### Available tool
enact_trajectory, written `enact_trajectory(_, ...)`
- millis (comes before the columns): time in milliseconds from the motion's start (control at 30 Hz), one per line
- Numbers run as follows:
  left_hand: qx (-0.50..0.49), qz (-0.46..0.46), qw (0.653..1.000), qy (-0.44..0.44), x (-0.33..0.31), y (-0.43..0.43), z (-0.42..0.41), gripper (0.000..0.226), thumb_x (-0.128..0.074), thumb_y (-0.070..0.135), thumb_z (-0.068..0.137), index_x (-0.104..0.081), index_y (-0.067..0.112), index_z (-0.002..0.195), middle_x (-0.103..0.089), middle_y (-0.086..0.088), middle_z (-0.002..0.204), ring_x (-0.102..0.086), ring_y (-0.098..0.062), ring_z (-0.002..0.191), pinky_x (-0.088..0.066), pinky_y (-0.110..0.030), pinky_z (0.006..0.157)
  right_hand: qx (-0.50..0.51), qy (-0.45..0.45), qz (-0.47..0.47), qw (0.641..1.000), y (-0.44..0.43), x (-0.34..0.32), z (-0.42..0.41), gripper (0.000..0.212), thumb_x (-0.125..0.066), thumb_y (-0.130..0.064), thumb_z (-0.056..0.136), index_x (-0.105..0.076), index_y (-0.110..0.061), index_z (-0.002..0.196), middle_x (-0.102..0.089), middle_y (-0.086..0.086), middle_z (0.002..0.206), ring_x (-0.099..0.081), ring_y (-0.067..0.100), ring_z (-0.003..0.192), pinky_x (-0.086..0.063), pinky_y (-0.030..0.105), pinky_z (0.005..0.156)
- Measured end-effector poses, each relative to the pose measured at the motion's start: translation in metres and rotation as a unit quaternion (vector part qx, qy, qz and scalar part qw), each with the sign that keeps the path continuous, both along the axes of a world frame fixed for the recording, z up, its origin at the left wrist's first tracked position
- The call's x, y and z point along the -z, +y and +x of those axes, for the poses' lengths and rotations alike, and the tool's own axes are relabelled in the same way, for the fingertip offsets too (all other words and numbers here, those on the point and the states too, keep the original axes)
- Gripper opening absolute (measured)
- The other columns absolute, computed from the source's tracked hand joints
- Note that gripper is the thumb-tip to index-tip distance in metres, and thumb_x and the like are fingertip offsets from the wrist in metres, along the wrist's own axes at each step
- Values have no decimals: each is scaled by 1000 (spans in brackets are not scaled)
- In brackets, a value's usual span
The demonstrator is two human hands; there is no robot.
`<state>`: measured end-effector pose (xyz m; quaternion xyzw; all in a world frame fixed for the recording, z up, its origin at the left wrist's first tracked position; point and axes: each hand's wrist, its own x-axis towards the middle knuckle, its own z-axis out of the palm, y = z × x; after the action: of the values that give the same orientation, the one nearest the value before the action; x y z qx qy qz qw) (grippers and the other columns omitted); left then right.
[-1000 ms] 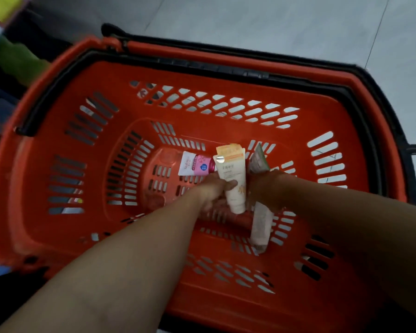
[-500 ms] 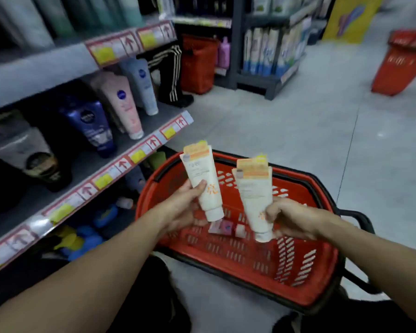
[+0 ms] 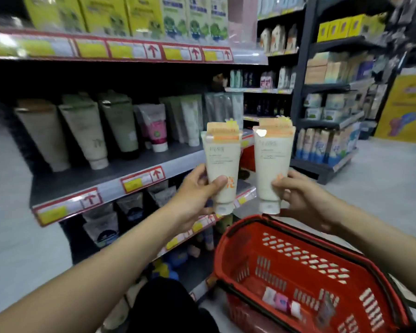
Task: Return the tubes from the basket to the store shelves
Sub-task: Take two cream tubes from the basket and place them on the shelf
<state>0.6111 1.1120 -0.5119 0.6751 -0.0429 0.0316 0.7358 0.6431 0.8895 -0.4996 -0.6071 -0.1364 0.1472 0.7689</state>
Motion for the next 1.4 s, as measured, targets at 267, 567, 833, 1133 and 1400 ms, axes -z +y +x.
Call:
enact_trajectory(267,-131,16,991,-39,-42,59,-28,28,-60,20,97,-56,25,124,-71,5,111,-70,-7,82,-57,-32,52,-97,-17,-1,995,93,-27,11,44,-48,-3,92,-52,-15,134,-63,9,121,-61,19,96,-51,33,71)
enact_trajectory(567,-280,88,949,-112,-65,146,-57,35,-63,7,94,-58,23,125,-70,2,120,-67,-16,111,-58,-41,90,-186,-89,-5,978,200,-29,26,35,-51,-8,97,-54,-19,129,-68,-2,121,-64,16,110,-55,36,82)
enact_trajectory(833,-429,78,894,-100,-70,253,-68,28,-61,4,94,-55,21,116,-68,-8,119,-66,-25,109,-55,-48,96,-230,-155,9,961,311,-47,11,33,-52,-9,97,-52,-14,130,-65,4,123,-62,18,113,-53,30,89)
enact_trajectory(1133,-444,128,884,-75,-43,287,-37,29,-67,12,92,-56,21,117,-68,7,107,-64,-8,98,-54,-27,84,-218,-169,-19,961,337,-41,19,32,-58,-12,94,-59,-26,123,-68,-8,117,-63,12,111,-51,35,96)
enact_trajectory(1400,-444,185,875,-57,-39,293,-15,40,-68,24,90,-57,17,128,-69,0,120,-66,-18,108,-55,-37,94,-235,-162,-22,958,337,-34,27,32,-56,-11,95,-59,-20,125,-69,-3,118,-65,14,111,-52,36,94)
